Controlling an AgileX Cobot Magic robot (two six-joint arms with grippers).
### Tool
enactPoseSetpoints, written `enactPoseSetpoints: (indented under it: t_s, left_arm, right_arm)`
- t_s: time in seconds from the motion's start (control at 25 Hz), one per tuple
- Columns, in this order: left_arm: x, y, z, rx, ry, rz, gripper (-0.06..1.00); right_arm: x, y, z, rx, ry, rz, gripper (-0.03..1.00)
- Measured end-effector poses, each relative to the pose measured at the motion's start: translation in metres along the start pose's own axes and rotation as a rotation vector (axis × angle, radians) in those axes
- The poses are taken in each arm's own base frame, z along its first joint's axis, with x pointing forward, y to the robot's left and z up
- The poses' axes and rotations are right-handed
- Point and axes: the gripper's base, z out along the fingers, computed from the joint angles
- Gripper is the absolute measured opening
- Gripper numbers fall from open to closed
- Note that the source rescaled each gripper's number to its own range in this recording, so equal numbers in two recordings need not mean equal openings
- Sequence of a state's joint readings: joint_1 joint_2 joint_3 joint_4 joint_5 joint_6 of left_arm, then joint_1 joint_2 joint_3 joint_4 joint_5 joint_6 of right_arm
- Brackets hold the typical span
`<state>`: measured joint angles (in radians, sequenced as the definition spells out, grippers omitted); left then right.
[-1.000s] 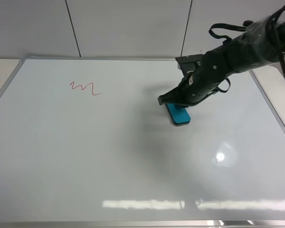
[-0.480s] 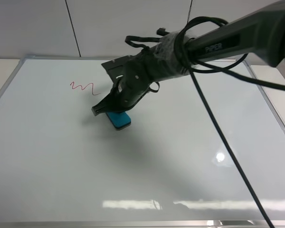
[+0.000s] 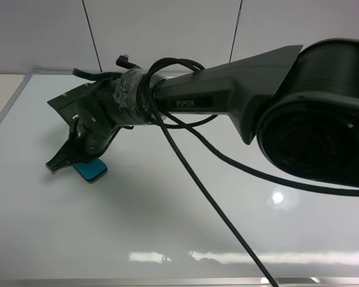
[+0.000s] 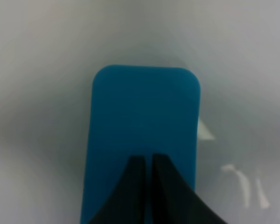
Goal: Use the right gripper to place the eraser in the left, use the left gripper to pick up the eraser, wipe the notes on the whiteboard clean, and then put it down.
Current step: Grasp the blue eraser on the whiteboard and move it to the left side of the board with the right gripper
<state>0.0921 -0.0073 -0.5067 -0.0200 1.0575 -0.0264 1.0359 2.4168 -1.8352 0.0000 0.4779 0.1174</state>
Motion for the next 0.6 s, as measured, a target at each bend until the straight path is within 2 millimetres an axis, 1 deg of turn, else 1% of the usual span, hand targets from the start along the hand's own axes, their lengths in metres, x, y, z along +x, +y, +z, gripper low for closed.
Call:
enactPoseSetpoints:
  t_s: [0.12,0.32,0.4,0.48,0.56,0.6]
  left_arm:
    - [0.000,0.000,0.000,0.000,0.000,0.000,1.00]
    - [0.000,0.000,0.000,0.000,0.000,0.000,1.00]
    - [0.000,0.000,0.000,0.000,0.000,0.000,1.00]
    - [0.000,0.000,0.000,0.000,0.000,0.000,1.00]
    - [0.000,0.000,0.000,0.000,0.000,0.000,1.00]
    - [0.000,0.000,0.000,0.000,0.000,0.000,1.00]
  right_arm:
    - [-0.004,0.008,0.005,-0.009,-0.012,-0.014,0.00]
    - [-0.007,0.011,0.010,-0.029,-0.020,0.104,0.00]
    - [-0.007,0.012,0.010,-0.025,-0.021,0.155,0.03]
    - [-0.007,0.013,0.010,-0.019,-0.026,0.202,0.09]
    - [-0.008,0.013,0.010,-0.017,-0.036,0.264,0.21]
    - [-0.008,0.015,0.010,-0.020,-0.043,0.289,0.30]
